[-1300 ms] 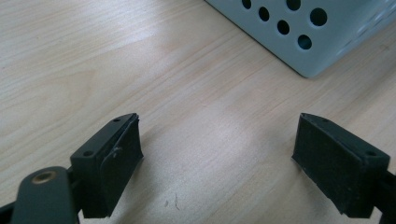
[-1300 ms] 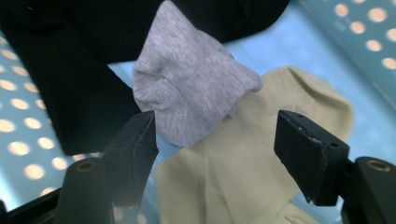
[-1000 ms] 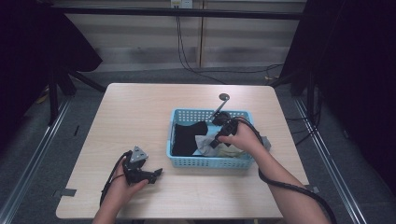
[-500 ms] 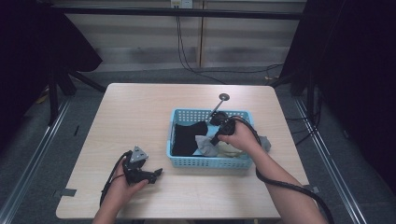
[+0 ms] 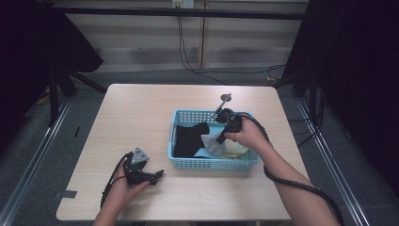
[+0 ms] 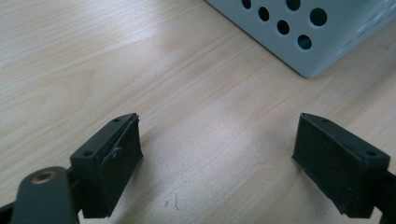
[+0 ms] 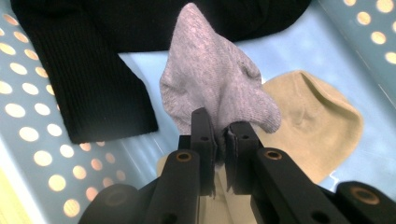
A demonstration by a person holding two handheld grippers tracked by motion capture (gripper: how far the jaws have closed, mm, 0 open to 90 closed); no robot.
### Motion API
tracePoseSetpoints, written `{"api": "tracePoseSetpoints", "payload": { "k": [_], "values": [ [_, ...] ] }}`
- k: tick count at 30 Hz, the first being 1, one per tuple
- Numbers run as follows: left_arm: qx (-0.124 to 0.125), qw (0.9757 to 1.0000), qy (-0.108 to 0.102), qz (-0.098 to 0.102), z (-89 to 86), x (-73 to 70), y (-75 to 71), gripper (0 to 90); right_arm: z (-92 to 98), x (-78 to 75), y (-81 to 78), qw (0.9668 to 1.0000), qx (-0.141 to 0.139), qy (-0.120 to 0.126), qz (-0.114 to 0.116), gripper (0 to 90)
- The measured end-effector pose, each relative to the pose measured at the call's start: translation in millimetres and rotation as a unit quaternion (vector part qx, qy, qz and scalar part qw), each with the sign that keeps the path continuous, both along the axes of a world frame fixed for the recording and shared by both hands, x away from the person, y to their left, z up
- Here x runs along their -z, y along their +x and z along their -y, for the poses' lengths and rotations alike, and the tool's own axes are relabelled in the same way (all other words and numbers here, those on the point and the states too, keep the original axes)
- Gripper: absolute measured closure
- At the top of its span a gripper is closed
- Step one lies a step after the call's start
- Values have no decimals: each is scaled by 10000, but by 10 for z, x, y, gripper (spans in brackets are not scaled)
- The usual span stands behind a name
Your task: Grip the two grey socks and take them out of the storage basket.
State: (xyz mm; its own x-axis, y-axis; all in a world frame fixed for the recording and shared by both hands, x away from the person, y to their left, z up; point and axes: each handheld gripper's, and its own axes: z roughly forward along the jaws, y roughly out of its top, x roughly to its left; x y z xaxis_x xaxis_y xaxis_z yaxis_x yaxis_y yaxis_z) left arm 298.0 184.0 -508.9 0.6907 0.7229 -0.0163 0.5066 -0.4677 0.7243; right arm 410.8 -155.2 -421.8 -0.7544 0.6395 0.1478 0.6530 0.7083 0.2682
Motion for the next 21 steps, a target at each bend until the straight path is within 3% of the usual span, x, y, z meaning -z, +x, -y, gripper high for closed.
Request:
{"api": "tracePoseSetpoints", "payload": {
  "k": [21],
  "values": [
    [0,10000,2,4,0,0,0,145,78,-203,-21,10000,-63,-40,38,836]
  ]
}}
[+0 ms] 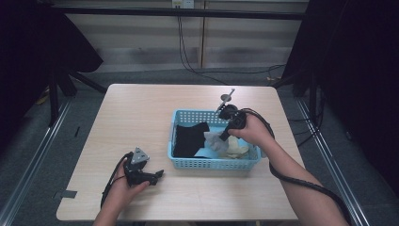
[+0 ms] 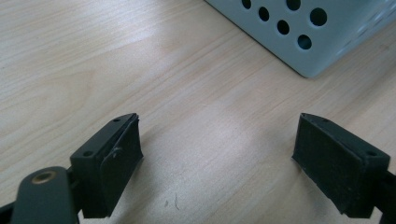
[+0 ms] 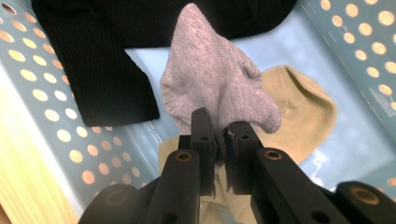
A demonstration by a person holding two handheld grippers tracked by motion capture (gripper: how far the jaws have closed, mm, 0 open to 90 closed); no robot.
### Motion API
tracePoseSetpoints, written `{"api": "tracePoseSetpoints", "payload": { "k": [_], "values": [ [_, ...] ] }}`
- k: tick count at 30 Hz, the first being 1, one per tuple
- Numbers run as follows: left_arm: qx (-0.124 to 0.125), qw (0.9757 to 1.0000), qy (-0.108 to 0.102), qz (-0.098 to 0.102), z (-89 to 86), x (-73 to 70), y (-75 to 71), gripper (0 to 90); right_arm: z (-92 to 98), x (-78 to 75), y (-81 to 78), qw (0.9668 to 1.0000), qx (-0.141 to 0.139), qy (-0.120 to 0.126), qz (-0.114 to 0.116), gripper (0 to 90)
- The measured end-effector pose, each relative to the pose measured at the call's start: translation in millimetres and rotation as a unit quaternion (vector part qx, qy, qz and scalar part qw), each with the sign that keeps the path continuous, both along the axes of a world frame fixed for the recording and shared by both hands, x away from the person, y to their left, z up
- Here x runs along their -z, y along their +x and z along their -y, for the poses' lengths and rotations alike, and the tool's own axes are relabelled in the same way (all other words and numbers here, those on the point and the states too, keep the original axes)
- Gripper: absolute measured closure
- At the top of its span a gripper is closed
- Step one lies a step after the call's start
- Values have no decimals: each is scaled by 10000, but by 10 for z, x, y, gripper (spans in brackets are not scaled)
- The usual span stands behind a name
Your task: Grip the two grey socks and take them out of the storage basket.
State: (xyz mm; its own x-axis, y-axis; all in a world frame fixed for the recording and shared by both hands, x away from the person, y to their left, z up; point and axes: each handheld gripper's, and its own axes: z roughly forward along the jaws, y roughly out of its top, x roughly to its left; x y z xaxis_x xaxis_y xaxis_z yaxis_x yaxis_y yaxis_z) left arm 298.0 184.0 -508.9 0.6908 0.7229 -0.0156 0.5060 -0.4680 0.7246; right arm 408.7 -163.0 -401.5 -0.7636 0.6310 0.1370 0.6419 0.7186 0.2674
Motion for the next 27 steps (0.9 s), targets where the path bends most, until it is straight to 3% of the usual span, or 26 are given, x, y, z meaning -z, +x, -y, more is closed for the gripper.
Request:
{"api": "tracePoseSetpoints", "payload": {
  "k": [27],
  "values": [
    [-3,10000,-3,-3,1,0,0,145,218,-309,-19,10000,-13,-81,34,835]
  ]
}}
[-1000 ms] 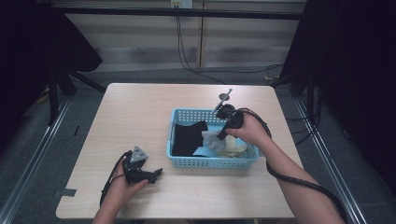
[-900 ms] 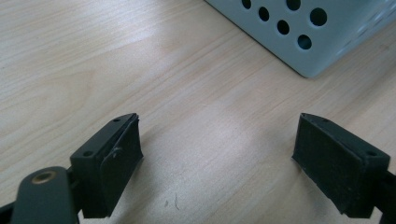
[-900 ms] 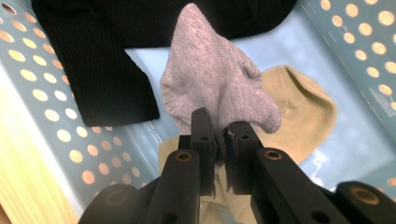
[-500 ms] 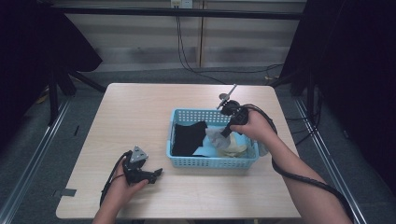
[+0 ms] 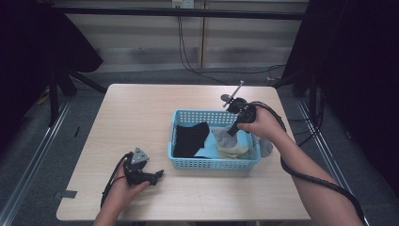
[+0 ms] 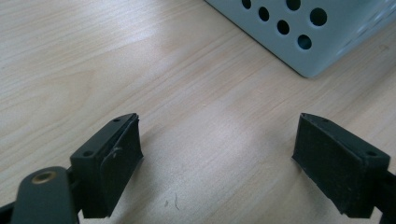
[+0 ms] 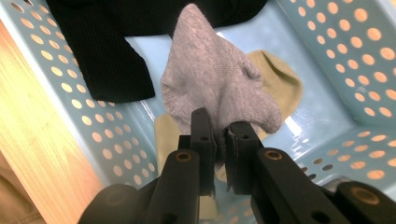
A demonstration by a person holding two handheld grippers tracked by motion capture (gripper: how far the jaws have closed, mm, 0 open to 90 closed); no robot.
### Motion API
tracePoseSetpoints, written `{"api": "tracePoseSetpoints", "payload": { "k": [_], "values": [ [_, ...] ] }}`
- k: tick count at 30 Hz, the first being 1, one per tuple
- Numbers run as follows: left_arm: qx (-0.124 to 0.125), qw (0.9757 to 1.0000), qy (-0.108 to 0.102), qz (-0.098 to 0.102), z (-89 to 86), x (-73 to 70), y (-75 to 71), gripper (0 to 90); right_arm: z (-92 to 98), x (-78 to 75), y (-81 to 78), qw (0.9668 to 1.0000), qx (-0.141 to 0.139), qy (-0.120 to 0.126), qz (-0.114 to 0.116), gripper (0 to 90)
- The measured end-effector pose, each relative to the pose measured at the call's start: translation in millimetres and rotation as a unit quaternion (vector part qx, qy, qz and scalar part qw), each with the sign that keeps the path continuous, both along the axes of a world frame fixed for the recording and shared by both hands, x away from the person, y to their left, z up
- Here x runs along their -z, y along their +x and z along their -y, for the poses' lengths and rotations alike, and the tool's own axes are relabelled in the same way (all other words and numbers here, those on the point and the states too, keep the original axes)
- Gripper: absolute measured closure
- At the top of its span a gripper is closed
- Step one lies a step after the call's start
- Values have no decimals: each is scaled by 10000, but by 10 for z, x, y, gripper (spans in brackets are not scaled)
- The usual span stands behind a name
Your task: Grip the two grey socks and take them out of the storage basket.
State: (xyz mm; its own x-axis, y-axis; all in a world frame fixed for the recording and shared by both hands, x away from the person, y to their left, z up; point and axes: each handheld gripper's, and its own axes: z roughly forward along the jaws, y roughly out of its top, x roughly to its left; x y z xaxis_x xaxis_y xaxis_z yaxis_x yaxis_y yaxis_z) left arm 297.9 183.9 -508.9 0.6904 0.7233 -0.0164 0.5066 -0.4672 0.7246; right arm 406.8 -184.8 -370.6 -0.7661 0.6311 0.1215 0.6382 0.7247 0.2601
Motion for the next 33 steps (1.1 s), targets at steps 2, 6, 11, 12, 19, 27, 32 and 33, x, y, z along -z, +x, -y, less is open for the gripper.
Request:
{"api": "tracePoseSetpoints", "payload": {
  "k": [2,6,11,12,19,27,32,33],
  "values": [
    [-3,10000,-1,1,1,0,0,145,11,-28,0,10000,-5,-18,10,835],
    [-3,10000,-2,0,1,0,0,145,32,-93,0,10000,22,-59,17,835],
    [5,10000,6,-12,-1,-2,0,145,57,-142,9,10000,11,-90,16,835],
    [5,10000,6,-11,-1,-2,0,145,67,-156,11,9999,20,-116,19,835],
    [1,10000,1,-11,0,-1,0,145,155,-251,12,9998,66,-155,52,834],
    [6,10000,7,-12,-1,-2,0,145,278,-374,0,9997,152,-130,105,832],
    [6,10000,6,-11,-1,-2,0,145,365,-454,-12,9996,211,-118,156,832],
    [4,10000,5,-11,0,-2,0,145,378,-469,-16,9995,238,-121,156,832]
  ]
}}
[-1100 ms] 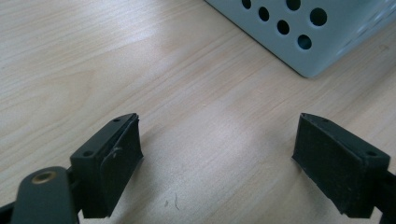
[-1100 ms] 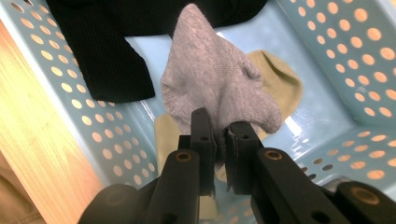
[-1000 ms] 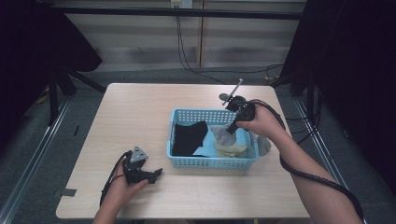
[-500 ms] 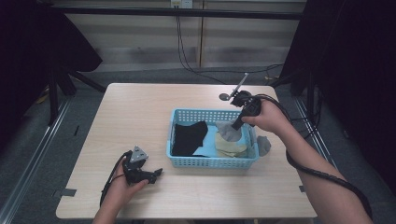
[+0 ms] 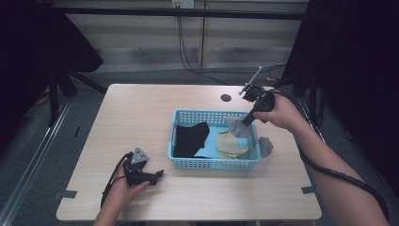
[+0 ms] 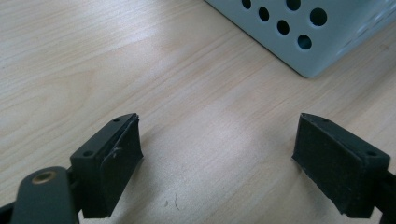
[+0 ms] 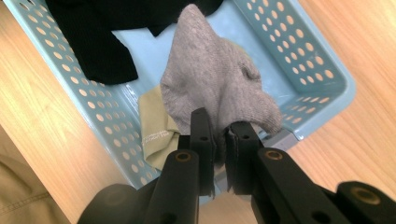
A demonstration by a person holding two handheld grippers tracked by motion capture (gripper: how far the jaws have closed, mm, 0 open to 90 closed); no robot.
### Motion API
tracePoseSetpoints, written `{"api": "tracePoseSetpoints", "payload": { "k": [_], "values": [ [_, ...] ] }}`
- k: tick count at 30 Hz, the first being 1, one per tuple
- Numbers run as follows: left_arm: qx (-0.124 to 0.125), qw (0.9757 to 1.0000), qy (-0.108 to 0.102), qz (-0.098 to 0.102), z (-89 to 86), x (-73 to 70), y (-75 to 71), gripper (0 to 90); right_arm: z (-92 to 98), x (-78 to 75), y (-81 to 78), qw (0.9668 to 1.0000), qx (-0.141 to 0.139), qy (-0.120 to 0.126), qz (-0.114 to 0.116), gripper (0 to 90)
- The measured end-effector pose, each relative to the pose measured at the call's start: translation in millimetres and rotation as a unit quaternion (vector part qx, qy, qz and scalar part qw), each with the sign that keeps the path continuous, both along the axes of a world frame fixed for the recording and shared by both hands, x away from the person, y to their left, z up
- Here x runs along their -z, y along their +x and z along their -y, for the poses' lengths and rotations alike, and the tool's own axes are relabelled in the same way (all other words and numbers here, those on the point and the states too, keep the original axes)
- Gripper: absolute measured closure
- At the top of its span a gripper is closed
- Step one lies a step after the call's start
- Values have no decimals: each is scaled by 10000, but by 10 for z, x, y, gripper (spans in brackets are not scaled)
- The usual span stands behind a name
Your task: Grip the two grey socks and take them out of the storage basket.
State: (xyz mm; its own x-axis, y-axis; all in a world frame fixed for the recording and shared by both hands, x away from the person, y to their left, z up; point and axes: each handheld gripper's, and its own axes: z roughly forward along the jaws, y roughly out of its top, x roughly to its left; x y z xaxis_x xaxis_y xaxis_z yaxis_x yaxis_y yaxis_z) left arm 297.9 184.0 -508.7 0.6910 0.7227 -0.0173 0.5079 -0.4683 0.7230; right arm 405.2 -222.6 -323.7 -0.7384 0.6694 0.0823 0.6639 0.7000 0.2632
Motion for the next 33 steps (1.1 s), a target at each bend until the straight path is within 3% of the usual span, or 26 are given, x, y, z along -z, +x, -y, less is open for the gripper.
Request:
{"api": "tracePoseSetpoints", "payload": {
  "k": [14,33],
  "values": [
    [-2,10000,-5,-3,0,0,0,145,239,-100,-58,9998,215,13,30,831],
    [-2,10000,-4,-3,0,0,0,145,545,-122,-121,9991,414,78,106,827]
  ]
}}
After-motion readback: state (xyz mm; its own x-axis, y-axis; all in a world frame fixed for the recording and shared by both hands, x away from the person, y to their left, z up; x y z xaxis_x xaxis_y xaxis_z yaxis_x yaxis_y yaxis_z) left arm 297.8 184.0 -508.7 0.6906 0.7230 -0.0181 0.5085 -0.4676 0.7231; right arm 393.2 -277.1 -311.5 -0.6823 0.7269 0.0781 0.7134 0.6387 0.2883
